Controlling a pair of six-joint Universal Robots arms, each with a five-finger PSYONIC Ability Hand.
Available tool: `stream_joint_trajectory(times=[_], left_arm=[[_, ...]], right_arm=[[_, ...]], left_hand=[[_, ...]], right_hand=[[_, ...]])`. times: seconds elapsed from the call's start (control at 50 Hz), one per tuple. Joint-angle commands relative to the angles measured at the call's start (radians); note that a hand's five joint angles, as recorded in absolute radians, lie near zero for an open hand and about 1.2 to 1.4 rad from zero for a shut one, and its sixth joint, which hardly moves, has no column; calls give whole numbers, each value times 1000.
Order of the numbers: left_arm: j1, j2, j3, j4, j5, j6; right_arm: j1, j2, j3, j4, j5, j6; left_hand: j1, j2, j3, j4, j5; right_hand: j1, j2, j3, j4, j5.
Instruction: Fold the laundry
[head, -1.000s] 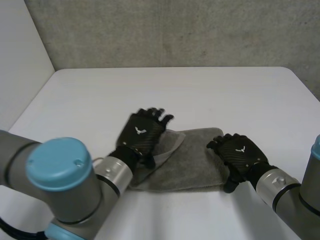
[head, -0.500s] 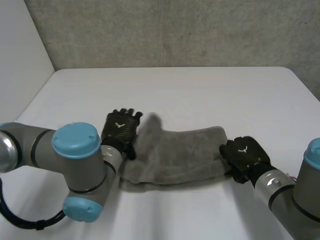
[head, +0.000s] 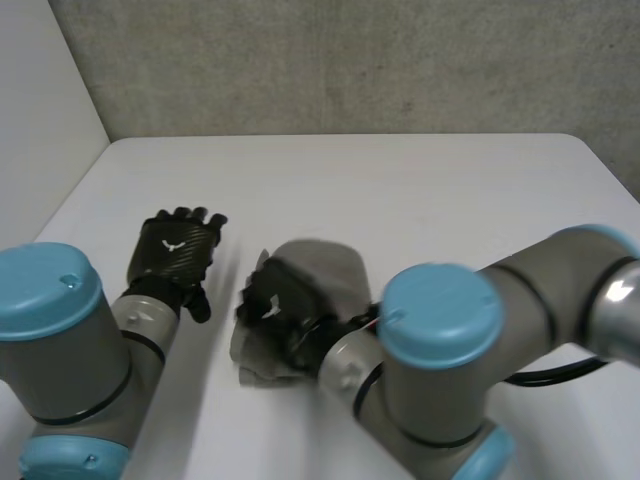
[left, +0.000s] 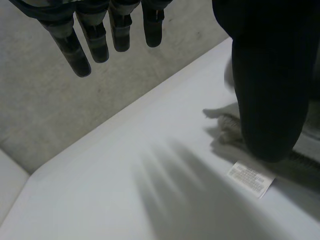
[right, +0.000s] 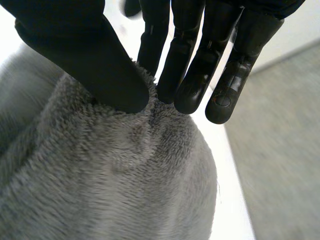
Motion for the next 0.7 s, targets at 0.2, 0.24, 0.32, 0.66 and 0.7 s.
stream_joint_trajectory(times=[0.2,0.24,0.32,0.66,0.7], left_arm=[[47,17,15,11,15,-24],[43,18,36,9,13,-39],[-5,18,102,5,19,-109],[-154,-180,245,-142,144,-254],[-151,-194,240,-153,142,-252]], right_arm=[[-12,-57,-50,-3,26,436],[-56,-97,-30,10,55,502],[-184,-186,16,130,86,648],[-314,-130,34,274,49,802],[-311,-104,10,274,35,806]], left_hand=[[23,16,15,17,-5],[26,19,18,19,-2],[32,25,24,25,4],[47,39,39,40,19],[44,36,36,37,16]], right_hand=[[-720,-1000,-1006,-1018,-976],[-720,-1000,-1006,-1018,-976],[-720,-1000,-1006,-1018,-976],[-720,-1000,-1006,-1018,-976],[-720,-1000,-1006,-1018,-976]])
